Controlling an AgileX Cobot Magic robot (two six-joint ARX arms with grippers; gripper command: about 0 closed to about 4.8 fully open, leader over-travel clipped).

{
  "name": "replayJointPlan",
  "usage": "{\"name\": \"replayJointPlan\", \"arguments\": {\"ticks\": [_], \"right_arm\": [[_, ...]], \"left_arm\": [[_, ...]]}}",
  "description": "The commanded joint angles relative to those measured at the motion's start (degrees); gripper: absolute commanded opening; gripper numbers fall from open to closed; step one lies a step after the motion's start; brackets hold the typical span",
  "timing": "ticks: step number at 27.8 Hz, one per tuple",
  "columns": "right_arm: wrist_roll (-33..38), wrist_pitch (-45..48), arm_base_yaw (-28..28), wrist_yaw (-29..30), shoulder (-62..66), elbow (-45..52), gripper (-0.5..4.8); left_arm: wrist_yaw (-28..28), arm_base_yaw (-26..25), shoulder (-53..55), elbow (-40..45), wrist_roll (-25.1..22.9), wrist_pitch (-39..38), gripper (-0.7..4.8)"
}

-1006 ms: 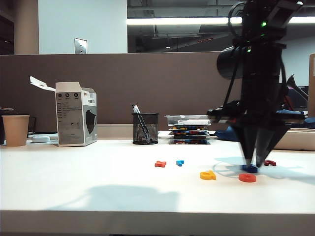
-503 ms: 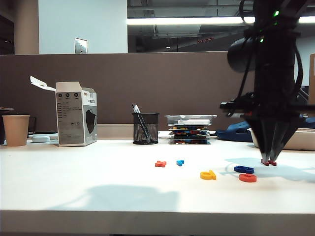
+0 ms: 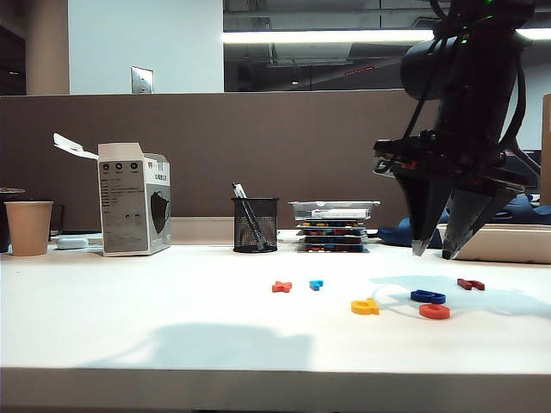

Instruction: Select the appropriate letters from the row of letter magnets placed on the table to arrange into the word "dog".

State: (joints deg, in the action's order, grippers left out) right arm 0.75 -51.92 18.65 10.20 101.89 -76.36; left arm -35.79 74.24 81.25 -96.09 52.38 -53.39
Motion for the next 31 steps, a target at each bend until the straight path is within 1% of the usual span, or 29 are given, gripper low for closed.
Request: {"name": "replayJointPlan", "arguments": {"ticks": [1,4,17,27,28,29,31], "right_arm": [[-2.95,0.63,-0.04,0.02,-0.28,-0.11,1.90],[-4.44,0.85,-0.02,0.04,-0.09,-0.11,2.86],[-5.55,1.16,0.24,0.94,5.22,-0.11,2.88],[-6.47,2.34,0.26,-0.07,6.51,-0.09,2.83],[-6.47,2.82,0.26,-0.17,6.54,-0.09,2.79],[-6.47,3.04,0.28,-0.13,6.67,-0.09,2.60],[-6.45,2.58,0.31,-0.15,7.15,-0.09,2.60]], "left_arm": [[-0.20,-0.07,-0.13,-0.11,-0.07,0.31,-0.06],[-0.20,-0.07,-0.13,-0.11,-0.07,0.31,-0.06],[-0.20,-0.09,-0.15,-0.11,-0.07,0.31,-0.06],[-0.17,-0.07,-0.15,-0.11,-0.07,0.31,-0.06],[-0.20,-0.07,-0.13,-0.11,-0.07,0.31,-0.06],[-0.20,-0.07,-0.15,-0.11,-0.07,0.31,-0.06],[-0.17,-0.07,-0.15,-0.11,-0.07,0.31,-0.06]]}}
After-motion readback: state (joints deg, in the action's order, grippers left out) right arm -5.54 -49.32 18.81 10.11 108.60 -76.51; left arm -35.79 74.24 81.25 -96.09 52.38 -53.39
